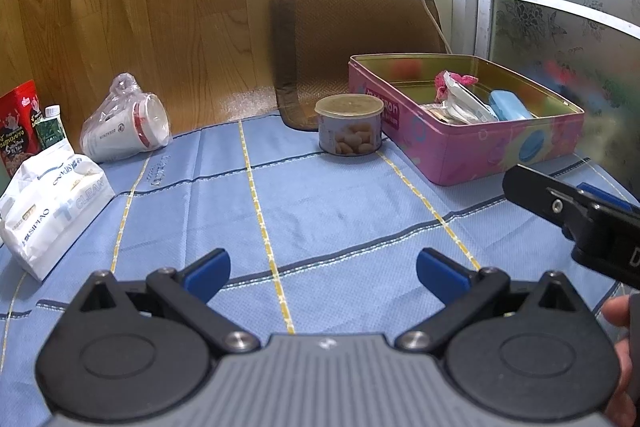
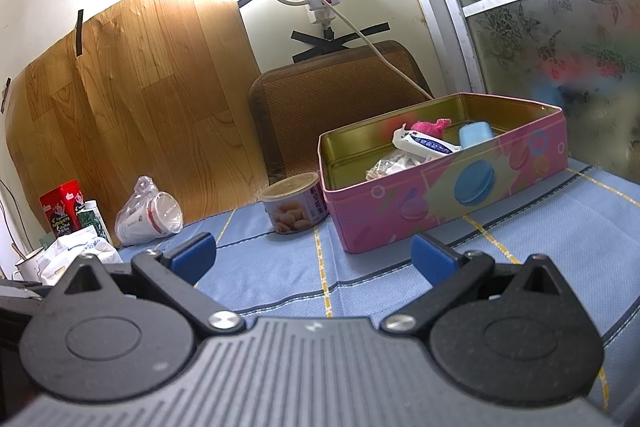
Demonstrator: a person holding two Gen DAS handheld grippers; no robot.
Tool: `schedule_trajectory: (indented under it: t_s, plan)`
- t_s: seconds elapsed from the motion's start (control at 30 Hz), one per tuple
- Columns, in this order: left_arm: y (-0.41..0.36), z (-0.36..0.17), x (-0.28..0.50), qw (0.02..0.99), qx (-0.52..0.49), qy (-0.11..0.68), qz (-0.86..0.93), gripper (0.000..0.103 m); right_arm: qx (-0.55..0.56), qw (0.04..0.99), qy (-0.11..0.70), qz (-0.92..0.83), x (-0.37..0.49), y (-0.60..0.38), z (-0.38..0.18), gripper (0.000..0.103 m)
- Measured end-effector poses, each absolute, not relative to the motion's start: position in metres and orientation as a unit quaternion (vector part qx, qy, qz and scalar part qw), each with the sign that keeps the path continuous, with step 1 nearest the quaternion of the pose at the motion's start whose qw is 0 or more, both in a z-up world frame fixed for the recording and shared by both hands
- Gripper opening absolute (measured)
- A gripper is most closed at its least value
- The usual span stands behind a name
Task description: Organize soft objects
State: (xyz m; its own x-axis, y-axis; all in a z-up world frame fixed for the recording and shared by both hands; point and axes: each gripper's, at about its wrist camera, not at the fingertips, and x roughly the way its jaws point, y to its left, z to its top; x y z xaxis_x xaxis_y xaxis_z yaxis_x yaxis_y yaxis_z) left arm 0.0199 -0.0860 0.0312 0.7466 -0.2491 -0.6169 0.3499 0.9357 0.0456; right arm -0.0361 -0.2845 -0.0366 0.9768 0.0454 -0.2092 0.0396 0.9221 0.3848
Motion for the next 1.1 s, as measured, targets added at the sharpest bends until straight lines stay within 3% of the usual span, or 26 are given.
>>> schedule_trajectory:
  t_s: [1.1]
  plan:
    - [-0.0882,0.0361,0.0154,0.927,0.081,0.32,-0.179,0.103,0.19,0.977,0.098,0.004,-0.0415,-0.286,-0.0358,0.103]
